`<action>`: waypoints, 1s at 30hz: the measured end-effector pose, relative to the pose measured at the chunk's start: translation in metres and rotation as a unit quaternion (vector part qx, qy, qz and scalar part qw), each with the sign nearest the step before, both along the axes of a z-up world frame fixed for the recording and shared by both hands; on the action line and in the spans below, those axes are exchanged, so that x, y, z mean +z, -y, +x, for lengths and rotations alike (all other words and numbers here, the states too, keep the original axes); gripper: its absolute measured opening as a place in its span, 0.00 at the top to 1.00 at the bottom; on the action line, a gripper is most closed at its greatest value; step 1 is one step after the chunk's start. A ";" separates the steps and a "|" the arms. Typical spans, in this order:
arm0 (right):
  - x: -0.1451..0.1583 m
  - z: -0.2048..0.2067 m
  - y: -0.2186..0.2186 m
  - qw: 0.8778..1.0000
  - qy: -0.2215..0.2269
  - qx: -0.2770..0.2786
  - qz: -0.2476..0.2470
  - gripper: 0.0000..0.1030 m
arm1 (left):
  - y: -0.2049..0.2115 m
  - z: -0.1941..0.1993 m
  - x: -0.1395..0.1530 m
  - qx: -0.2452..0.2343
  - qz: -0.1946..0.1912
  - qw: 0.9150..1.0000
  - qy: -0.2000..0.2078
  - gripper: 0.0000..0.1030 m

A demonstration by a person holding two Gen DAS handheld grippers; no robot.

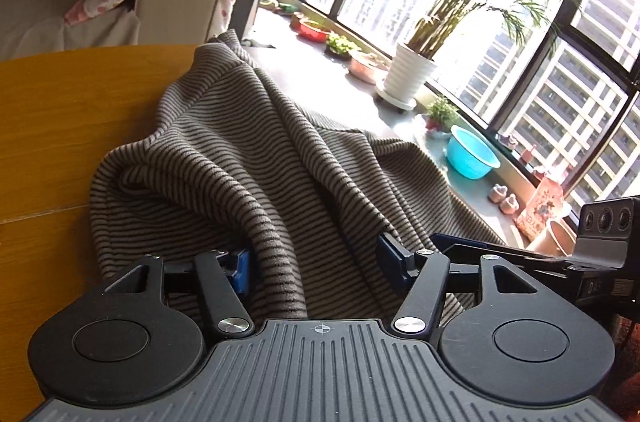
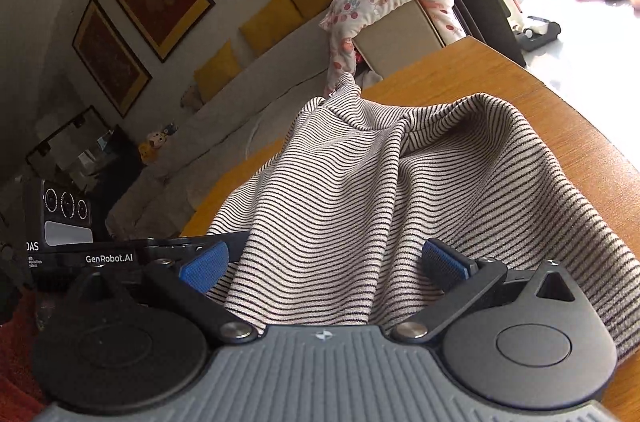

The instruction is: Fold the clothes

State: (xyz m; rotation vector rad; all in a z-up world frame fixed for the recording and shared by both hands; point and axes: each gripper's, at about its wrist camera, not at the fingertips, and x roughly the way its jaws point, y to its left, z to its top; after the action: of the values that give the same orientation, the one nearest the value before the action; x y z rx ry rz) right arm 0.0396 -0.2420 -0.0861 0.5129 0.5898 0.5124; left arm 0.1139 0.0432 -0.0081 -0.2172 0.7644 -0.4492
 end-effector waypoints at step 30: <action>0.060 0.047 -0.152 0.954 0.061 0.066 -0.287 0.45 | -0.106 -0.019 0.034 0.146 -0.054 0.984 0.086 0.04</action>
State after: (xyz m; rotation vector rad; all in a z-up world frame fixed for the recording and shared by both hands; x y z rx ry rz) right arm 0.0867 -0.0904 -0.0263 -0.1119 0.6228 0.4678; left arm 0.0948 0.1495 0.0254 -0.3810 0.5280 -0.2272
